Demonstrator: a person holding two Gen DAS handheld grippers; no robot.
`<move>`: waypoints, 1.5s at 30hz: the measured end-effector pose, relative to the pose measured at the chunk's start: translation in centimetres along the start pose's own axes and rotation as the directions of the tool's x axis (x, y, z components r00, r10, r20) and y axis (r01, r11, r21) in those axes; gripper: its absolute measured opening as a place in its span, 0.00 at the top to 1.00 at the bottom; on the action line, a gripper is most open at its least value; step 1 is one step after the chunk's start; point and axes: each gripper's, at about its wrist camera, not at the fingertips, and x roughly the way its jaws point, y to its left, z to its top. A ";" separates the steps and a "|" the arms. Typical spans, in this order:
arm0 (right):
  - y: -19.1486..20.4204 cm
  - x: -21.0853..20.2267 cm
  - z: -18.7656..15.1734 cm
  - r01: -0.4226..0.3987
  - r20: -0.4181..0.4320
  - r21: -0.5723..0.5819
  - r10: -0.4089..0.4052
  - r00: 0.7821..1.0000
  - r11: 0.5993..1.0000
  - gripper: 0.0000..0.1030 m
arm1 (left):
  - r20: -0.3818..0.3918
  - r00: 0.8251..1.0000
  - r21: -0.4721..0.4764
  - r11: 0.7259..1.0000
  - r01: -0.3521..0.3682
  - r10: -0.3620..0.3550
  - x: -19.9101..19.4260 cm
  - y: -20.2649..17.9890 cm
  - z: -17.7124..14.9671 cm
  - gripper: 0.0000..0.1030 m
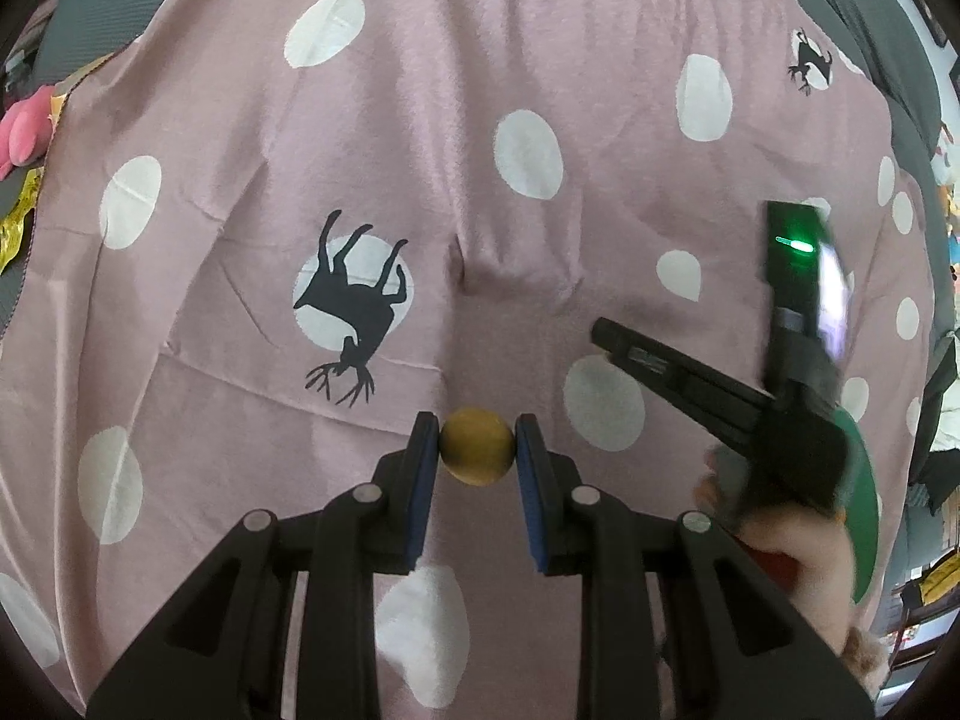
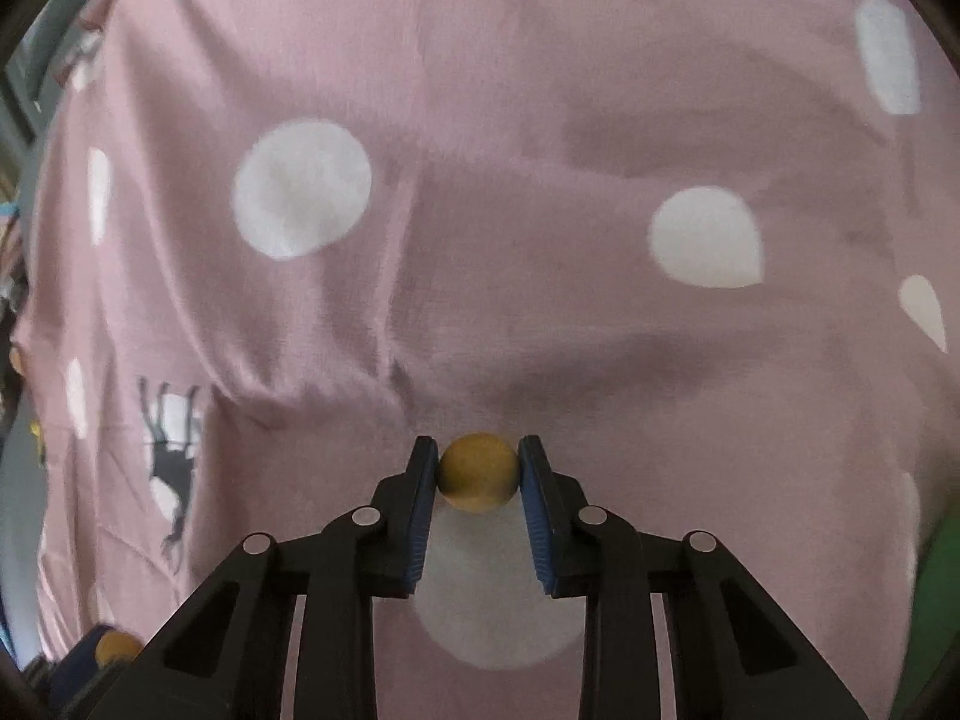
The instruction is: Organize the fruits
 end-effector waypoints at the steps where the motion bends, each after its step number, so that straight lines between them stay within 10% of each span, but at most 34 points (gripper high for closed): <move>1: -0.3 -1.2 -0.4 -0.011 0.018 0.009 0.011 1.000 1.000 0.71 | 0.000 1.000 0.007 1.000 0.003 -0.003 0.0 -0.1 -0.2 0.75; 15: -4.4 -14.6 -7.6 -0.035 0.230 0.035 0.026 0.973 0.999 0.71 | 0.017 0.998 0.173 0.983 0.053 -0.057 -1.1 -6.3 -3.5 0.75; 25: -11.7 -20.1 -7.6 0.067 0.358 0.149 -0.117 0.926 0.987 0.71 | 0.032 0.989 0.306 0.944 0.127 -0.143 -1.4 -15.5 -5.8 0.75; 45: -21.9 -20.8 -9.7 0.163 0.273 0.387 -0.282 0.920 0.908 0.71 | -0.072 0.974 0.438 0.870 0.225 -0.216 4.1 -27.0 -8.3 0.75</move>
